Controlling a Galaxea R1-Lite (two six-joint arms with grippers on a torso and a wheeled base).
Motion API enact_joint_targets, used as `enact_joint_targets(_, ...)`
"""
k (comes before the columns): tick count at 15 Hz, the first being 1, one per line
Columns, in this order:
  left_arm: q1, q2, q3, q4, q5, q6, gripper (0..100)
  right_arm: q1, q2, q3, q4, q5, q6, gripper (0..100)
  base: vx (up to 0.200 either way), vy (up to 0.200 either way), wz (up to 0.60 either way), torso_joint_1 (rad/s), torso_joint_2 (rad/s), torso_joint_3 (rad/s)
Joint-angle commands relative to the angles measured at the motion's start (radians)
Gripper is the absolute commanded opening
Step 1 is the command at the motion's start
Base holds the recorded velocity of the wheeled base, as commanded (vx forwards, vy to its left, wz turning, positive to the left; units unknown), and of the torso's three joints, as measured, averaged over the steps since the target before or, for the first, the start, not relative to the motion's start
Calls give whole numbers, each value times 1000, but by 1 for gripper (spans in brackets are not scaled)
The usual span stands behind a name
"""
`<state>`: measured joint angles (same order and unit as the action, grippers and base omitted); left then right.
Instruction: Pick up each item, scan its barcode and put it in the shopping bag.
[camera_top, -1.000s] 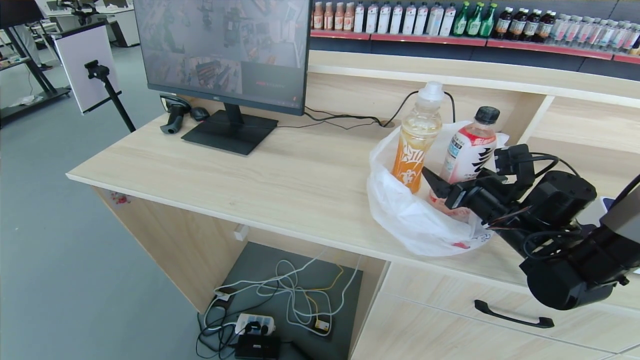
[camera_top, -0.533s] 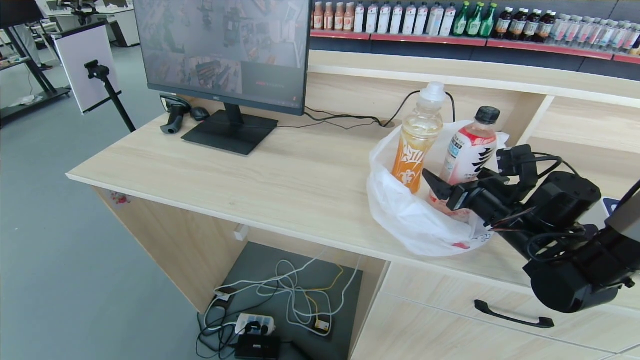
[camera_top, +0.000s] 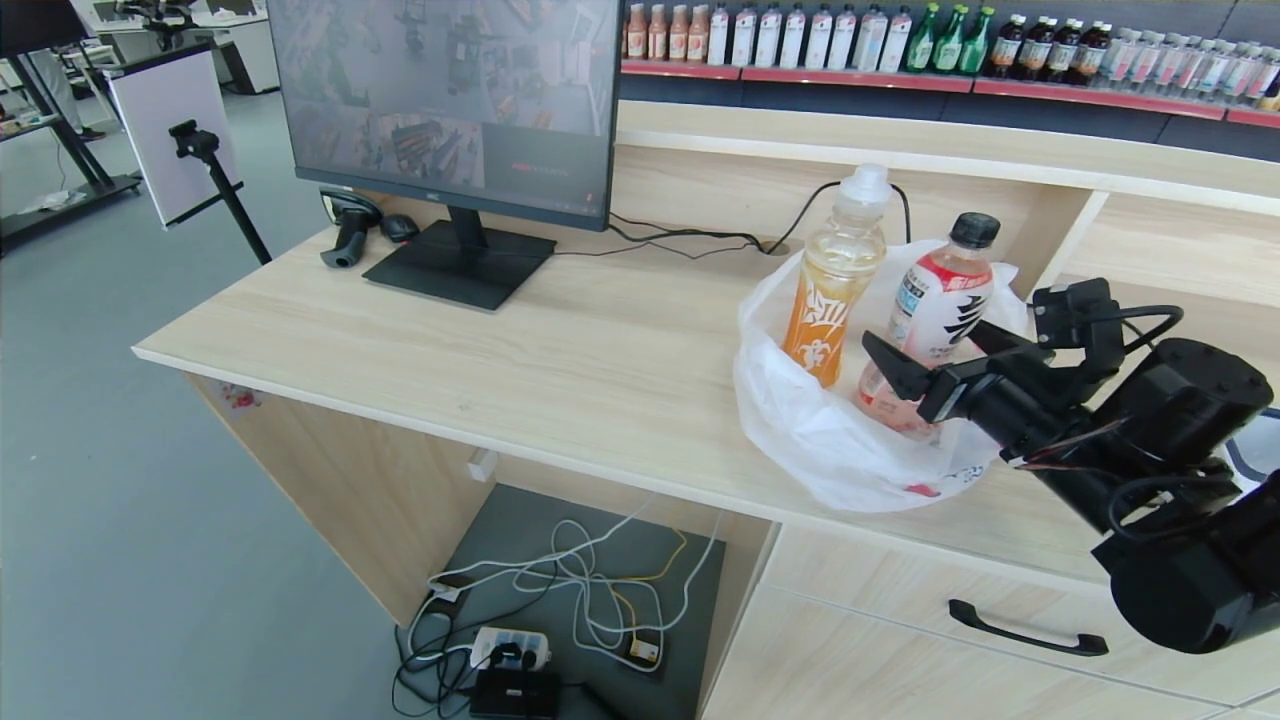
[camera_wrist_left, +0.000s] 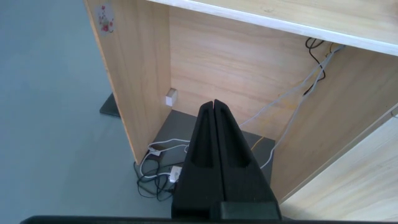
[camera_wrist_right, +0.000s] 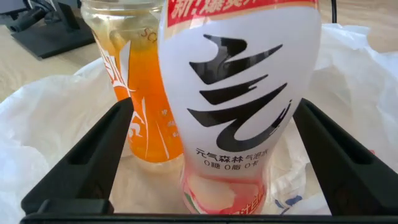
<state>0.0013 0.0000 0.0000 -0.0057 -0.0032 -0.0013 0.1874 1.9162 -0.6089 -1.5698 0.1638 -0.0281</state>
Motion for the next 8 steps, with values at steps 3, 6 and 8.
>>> enact_joint_targets(3,0,0,0,3,0,0,0,9,-92,52,-1,0,-9,100,0,0,0,0,0,0)
enact_joint_targets(6,0,0,0,3,0,0,0,33,-203,159,-1,0,-26,100,0,0,0,0,0,0)
enact_joint_targets(8,0,0,0,3,0,1,0,33,-289,265,-1,0,-26,100,0,0,0,0,0,0)
